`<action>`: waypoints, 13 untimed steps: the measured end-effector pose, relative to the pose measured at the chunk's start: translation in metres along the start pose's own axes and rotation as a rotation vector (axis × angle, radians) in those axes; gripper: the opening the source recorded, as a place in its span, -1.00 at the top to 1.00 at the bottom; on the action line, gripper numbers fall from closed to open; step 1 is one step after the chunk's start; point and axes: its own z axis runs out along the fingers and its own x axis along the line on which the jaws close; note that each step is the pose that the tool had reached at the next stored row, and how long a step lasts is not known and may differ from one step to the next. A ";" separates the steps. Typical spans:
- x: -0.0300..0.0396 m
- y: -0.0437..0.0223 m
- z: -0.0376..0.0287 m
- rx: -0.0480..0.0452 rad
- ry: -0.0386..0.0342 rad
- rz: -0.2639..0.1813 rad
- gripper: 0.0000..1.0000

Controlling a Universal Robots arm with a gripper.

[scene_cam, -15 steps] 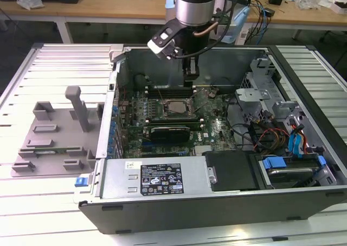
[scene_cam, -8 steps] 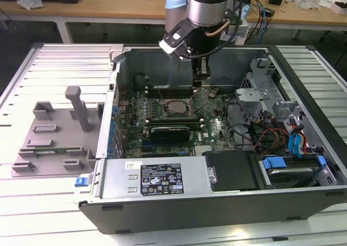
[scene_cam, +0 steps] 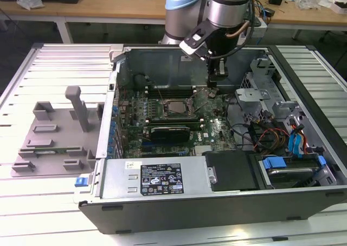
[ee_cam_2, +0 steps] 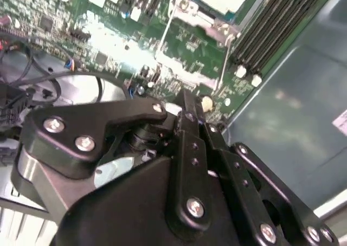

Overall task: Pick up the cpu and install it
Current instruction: 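Close the cpu cover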

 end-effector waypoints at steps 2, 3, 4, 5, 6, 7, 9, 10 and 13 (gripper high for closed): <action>-0.0001 0.0036 0.0047 0.0016 0.0000 0.000 0.79; 0.0000 0.0056 0.0061 0.0026 0.0000 0.000 0.79; -0.0001 0.0093 0.0091 0.0048 0.0000 0.000 0.79; -0.0001 0.0103 0.0116 0.0072 0.0000 0.000 0.79; -0.0001 0.0106 0.0131 0.0086 0.0000 0.001 0.79; -0.0001 0.0108 0.0146 0.0099 0.0000 0.001 0.79; -0.0003 0.0116 0.0240 0.0187 -0.0003 0.002 0.79; -0.0003 0.0117 0.0270 0.0212 -0.0002 0.002 0.79; -0.0004 0.0115 0.0328 0.0240 -0.0001 0.000 0.79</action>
